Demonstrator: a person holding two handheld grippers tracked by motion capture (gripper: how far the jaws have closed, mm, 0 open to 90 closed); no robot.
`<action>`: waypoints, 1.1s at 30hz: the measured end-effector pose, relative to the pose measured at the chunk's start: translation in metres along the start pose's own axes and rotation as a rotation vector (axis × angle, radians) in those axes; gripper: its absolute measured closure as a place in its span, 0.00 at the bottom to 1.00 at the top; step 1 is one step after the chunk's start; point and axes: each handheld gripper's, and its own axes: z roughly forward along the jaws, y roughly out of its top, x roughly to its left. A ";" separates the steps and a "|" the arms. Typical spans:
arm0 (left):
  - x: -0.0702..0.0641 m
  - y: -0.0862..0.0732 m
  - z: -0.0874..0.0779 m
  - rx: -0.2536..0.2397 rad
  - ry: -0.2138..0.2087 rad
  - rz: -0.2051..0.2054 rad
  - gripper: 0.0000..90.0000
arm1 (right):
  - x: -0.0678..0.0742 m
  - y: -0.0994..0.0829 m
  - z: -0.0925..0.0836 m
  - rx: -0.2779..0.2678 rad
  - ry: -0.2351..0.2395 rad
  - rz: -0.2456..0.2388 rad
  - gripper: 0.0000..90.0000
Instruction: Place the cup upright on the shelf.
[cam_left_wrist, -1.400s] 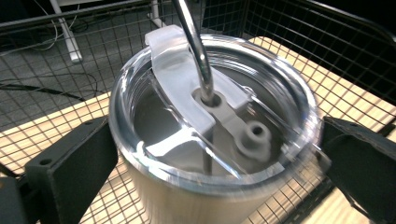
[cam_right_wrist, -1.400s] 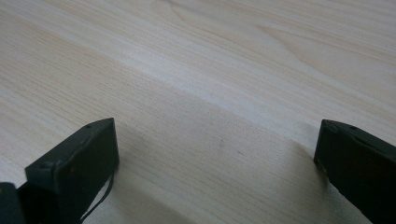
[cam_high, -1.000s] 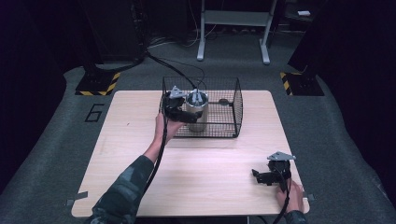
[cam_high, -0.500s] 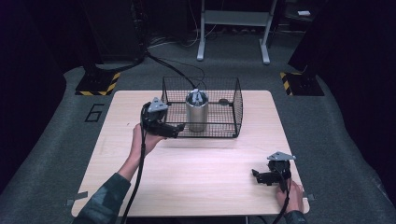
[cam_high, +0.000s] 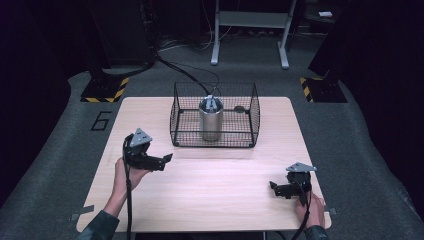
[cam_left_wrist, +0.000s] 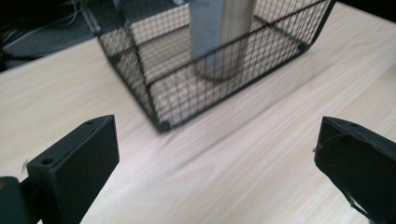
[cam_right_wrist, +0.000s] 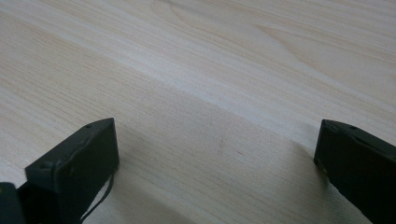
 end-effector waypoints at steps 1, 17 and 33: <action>0.002 -0.007 -0.003 -0.001 0.006 -0.011 0.00 | 0.000 0.000 0.000 0.000 0.000 0.000 0.00; 0.042 -0.123 -0.019 0.130 0.144 -0.201 0.00 | 0.000 0.000 0.000 0.000 -0.002 0.002 0.00; 0.047 -0.157 -0.004 0.159 0.231 -0.220 0.00 | 0.000 0.000 0.000 0.000 -0.003 0.004 0.00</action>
